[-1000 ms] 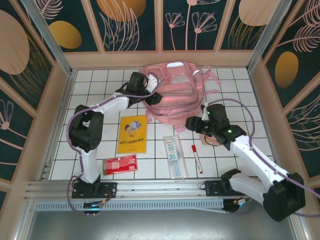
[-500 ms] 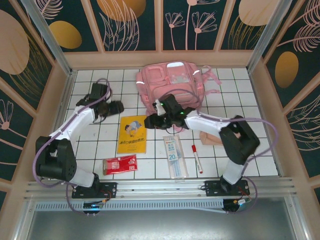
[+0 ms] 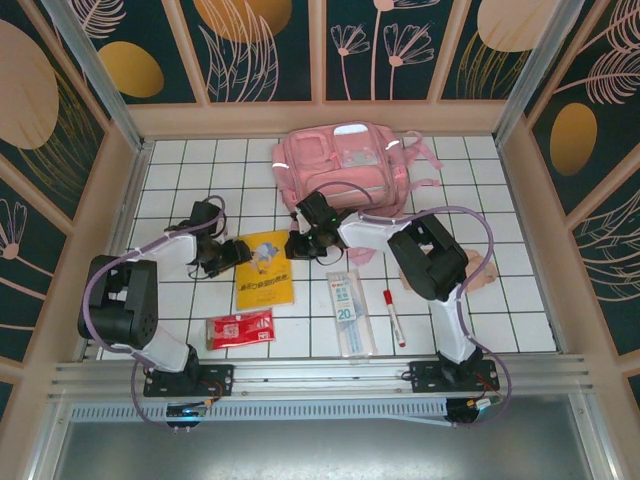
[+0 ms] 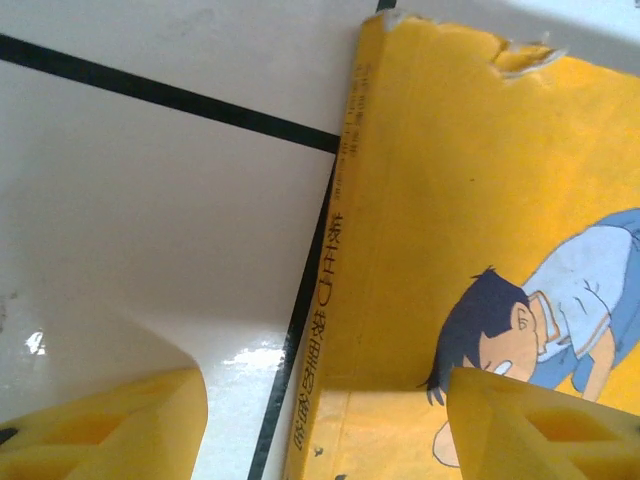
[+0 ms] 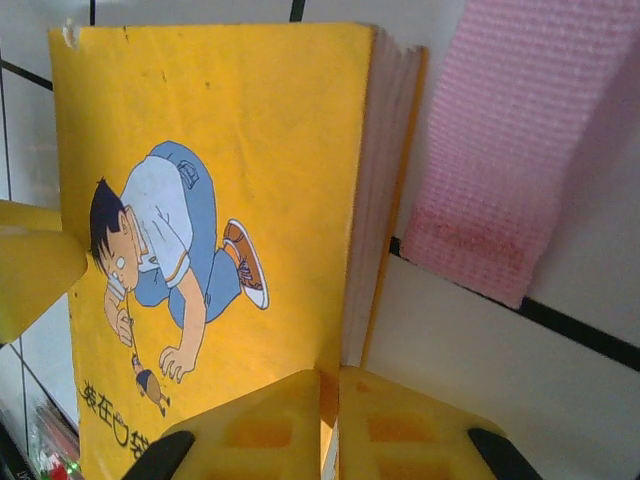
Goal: Pack the student bag
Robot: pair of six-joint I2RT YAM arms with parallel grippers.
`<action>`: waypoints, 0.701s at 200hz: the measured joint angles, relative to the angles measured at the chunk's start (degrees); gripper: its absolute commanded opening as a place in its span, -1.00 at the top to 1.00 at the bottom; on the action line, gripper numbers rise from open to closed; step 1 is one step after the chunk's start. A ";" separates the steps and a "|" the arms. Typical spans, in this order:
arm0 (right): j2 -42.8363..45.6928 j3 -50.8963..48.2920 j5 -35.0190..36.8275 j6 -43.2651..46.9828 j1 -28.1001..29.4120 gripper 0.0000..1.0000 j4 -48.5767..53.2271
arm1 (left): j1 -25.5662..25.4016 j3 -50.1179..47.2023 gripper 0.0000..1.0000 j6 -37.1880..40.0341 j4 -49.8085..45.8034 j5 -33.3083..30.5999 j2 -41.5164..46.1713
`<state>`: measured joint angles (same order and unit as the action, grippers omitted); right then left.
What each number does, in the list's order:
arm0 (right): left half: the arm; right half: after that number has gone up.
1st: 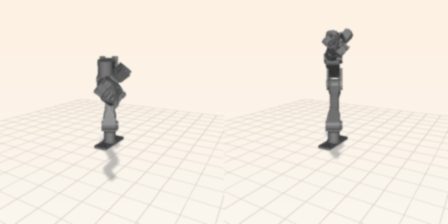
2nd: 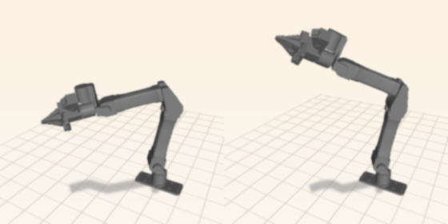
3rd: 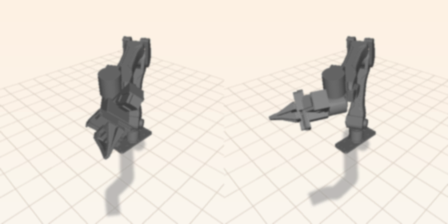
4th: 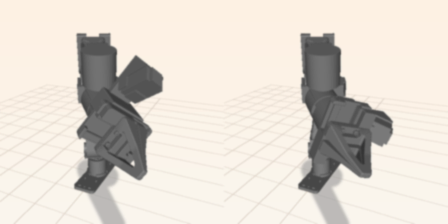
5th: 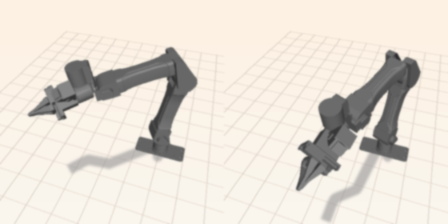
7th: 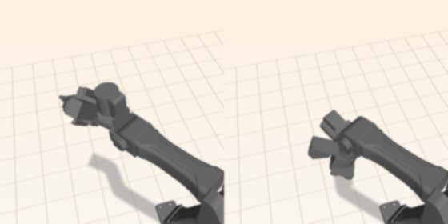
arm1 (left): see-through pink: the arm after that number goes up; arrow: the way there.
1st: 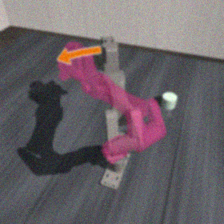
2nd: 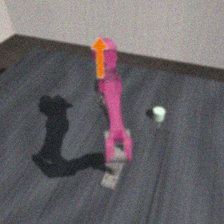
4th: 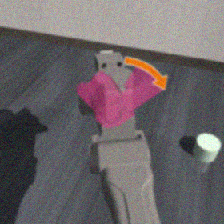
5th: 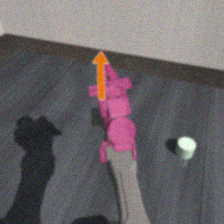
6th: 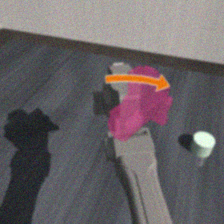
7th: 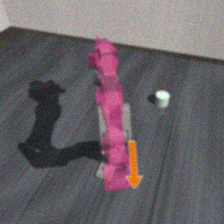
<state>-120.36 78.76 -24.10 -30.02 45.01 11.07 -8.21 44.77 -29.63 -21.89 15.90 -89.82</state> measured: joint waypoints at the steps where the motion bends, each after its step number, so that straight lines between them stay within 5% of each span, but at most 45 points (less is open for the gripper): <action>1: -0.09 0.07 -0.02 0.07 0.00 0.86 0.00 | 0.04 -0.04 -0.26 0.07 0.09 0.11 0.04; 140: -2.71 2.82 -4.74 2.32 -3.58 1.00 -0.35 | 1.27 -2.93 -0.10 0.26 6.54 15.41 3.69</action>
<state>-123.07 81.58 -28.84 -27.70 41.43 10.72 -6.94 41.85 -29.36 -15.35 31.31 -86.13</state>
